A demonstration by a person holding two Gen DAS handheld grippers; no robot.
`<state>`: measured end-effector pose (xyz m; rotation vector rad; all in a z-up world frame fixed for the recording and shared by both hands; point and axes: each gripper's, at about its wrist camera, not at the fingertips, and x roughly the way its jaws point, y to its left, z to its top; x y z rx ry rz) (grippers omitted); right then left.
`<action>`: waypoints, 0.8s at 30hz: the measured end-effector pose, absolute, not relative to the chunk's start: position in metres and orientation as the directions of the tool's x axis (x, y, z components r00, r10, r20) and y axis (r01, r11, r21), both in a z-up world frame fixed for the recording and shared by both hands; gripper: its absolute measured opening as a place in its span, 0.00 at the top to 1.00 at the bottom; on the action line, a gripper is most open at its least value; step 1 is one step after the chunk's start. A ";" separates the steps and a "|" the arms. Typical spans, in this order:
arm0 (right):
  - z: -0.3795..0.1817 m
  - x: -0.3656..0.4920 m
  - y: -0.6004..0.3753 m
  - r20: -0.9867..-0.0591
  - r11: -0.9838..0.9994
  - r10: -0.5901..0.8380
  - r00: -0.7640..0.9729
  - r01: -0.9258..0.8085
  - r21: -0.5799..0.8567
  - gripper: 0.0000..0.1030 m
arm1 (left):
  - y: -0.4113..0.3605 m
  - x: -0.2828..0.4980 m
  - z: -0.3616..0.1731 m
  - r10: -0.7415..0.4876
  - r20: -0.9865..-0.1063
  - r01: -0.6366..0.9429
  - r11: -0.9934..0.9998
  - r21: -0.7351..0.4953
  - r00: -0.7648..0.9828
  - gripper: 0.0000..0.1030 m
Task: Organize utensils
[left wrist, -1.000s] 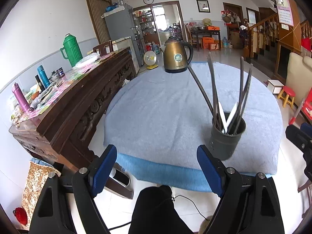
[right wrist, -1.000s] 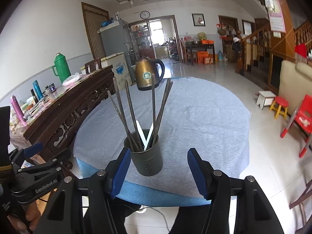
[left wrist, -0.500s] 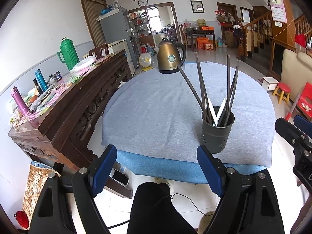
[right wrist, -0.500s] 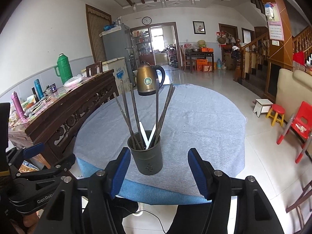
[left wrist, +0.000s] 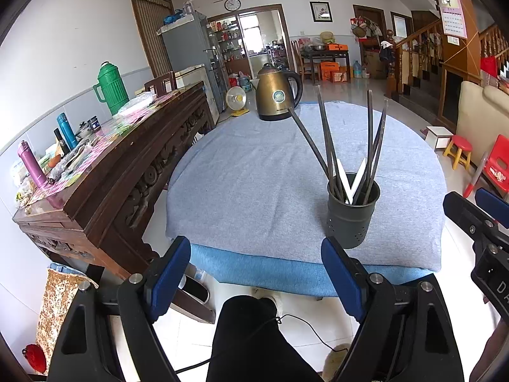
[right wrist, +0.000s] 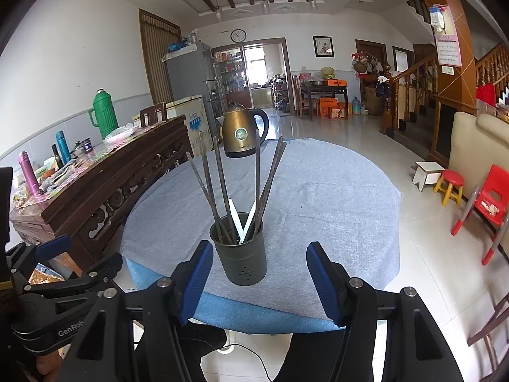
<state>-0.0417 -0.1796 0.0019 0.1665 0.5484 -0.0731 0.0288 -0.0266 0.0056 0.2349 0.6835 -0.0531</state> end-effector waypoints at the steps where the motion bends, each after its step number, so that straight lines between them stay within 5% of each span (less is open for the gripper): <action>1: 0.002 -0.042 -0.181 -0.525 0.984 -0.023 0.851 0.113 0.139 0.37 | -0.026 0.028 0.005 0.028 -0.632 0.126 0.972 0.197 0.775 0.18; 24: 0.001 -0.046 -0.177 -0.517 0.984 -0.021 0.856 0.109 0.141 0.37 | -0.025 0.024 0.008 0.020 -0.629 0.126 0.974 0.186 0.777 0.18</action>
